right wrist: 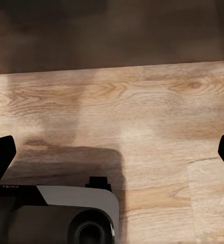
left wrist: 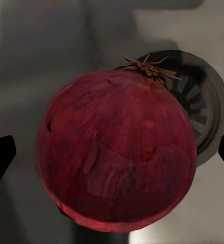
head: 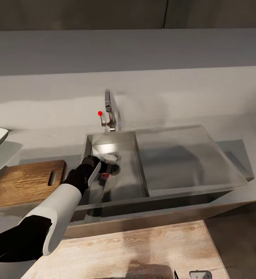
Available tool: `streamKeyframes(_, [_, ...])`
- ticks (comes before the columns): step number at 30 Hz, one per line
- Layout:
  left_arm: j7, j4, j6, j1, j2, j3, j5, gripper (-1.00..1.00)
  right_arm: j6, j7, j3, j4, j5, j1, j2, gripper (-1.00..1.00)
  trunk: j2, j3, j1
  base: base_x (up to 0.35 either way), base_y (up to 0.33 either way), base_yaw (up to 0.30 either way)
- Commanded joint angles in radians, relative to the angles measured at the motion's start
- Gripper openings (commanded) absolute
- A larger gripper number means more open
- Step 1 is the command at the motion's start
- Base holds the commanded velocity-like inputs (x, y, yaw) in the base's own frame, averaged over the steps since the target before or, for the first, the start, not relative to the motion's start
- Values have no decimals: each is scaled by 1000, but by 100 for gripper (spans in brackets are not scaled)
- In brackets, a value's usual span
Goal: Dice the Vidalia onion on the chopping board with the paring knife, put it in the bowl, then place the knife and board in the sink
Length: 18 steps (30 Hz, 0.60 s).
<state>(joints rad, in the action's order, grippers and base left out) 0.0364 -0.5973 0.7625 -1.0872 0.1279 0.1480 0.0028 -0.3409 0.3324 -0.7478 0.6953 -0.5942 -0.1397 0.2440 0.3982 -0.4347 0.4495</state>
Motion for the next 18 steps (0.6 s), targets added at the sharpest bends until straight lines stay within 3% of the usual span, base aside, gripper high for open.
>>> streamKeyframes(1, [2, -1, 5, -1, 0, 2, -1, 100, -6, 7, -8, 1, -10, -1, 1, 100, 2, -3, 0, 0, 0, 0])
streamKeyframes(17, [0, -5, 5, 0, -1, 2, -1, 100, -6, 7, -8, 1, -9, -1, 1, 100, 2, -7, 0, 0, 0, 0])
streamKeyframes(18, [0, -6, 5, -1, -1, 2, -2, -100, -6, 7, -8, 1, -9, -1, 1, 100, 2, -7, 0, 0, 0, 0])
